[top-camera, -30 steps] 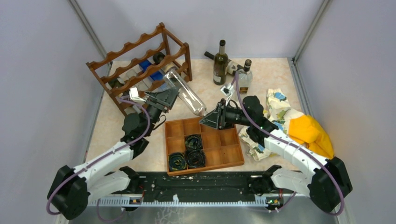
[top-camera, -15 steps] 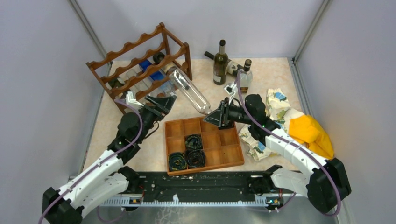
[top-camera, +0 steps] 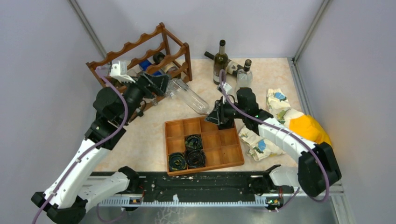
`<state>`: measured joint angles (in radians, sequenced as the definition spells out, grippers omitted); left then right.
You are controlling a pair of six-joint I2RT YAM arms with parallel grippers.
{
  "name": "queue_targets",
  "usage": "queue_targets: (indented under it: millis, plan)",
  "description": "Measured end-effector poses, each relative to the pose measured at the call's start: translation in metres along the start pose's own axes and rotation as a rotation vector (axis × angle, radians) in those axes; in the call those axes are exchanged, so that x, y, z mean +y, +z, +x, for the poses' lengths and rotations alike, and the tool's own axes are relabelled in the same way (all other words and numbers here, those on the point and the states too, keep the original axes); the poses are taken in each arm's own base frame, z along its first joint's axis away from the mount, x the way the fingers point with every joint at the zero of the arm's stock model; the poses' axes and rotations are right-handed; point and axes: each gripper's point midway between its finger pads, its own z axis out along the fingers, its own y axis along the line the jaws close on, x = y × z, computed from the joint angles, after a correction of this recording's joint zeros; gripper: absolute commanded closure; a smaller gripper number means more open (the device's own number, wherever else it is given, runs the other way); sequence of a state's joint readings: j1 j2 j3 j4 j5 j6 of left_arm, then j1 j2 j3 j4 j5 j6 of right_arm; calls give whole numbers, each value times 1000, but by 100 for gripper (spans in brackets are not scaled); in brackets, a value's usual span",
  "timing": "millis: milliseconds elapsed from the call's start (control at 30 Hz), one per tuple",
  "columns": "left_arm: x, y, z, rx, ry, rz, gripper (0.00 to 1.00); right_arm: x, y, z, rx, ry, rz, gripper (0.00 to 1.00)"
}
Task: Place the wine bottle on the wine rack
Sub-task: Pick up the wine bottle from the center of the board, then place the wine bottle in the wine rack.
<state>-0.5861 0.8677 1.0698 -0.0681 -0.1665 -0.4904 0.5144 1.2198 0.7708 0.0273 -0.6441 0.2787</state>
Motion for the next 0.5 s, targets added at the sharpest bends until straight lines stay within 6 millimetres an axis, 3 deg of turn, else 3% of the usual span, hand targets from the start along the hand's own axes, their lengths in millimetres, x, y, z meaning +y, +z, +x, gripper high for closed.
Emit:
queue_targets:
  millis: [167,333,500]
  plan:
    - [1,18,-7,31,159,-9,2,-14,18,-7,36,-6,10,100]
    - [14,46,5,90,288,-13,2,-31,35,-27,45,-11,21,100]
    - [17,56,16,120,349,12,2,-48,45,-40,37,3,46,100]
